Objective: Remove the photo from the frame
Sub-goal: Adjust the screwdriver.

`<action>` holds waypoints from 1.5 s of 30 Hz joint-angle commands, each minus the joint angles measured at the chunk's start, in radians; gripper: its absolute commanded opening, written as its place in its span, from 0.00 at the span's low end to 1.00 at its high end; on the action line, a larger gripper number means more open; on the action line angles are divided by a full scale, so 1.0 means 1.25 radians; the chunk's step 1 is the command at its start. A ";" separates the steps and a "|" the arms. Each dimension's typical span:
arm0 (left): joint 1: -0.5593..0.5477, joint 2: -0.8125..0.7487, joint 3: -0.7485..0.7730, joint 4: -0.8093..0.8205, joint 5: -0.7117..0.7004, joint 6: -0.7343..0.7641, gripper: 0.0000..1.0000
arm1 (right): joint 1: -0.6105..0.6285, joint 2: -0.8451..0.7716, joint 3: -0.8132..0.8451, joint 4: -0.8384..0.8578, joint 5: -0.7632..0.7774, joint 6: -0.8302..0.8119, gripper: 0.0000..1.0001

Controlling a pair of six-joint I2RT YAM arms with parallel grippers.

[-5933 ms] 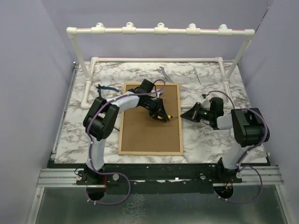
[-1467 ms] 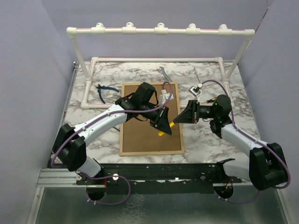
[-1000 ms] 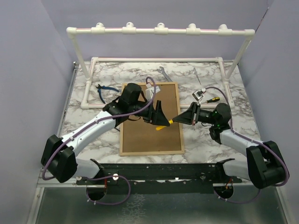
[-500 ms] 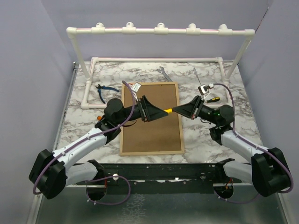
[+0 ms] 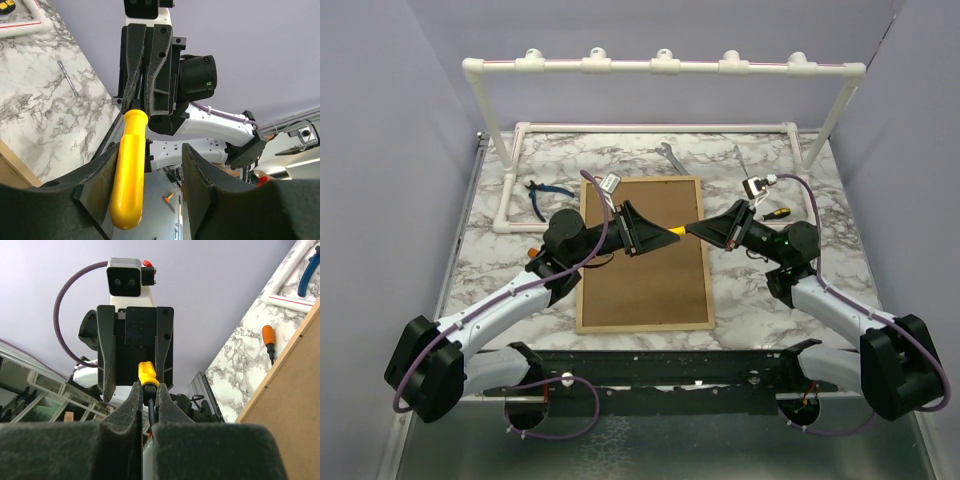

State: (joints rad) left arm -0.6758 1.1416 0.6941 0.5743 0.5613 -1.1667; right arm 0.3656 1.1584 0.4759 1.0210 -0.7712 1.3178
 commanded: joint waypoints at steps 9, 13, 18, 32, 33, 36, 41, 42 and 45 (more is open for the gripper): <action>0.001 0.014 0.007 0.029 -0.016 -0.002 0.50 | 0.006 -0.034 0.035 -0.143 -0.011 -0.055 0.01; 0.005 0.012 0.006 0.029 -0.011 -0.002 0.45 | 0.006 -0.054 0.030 -0.179 0.001 -0.069 0.01; 0.008 0.010 0.005 0.029 -0.006 -0.006 0.40 | 0.006 -0.063 0.028 -0.196 0.002 -0.076 0.01; 0.023 0.007 -0.009 0.027 0.004 -0.016 0.48 | 0.006 -0.077 0.032 -0.210 -0.004 -0.083 0.01; 0.024 0.008 -0.008 0.027 0.006 -0.017 0.47 | 0.006 -0.075 0.032 -0.210 -0.004 -0.084 0.01; 0.023 0.011 -0.008 0.027 0.011 -0.020 0.47 | 0.006 -0.068 0.030 -0.199 -0.001 -0.080 0.01; 0.024 0.016 -0.006 0.027 0.014 -0.022 0.30 | 0.006 -0.055 0.035 -0.187 -0.005 -0.076 0.01; 0.024 0.016 -0.006 0.027 0.014 -0.021 0.25 | 0.006 -0.054 0.035 -0.186 -0.005 -0.077 0.00; 0.024 0.022 -0.008 0.027 0.016 -0.024 0.19 | 0.006 -0.052 0.034 -0.186 -0.003 -0.077 0.01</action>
State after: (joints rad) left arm -0.6453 1.1656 0.6849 0.5720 0.5579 -1.1915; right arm 0.3676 1.0775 0.5049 0.8001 -0.7734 1.2480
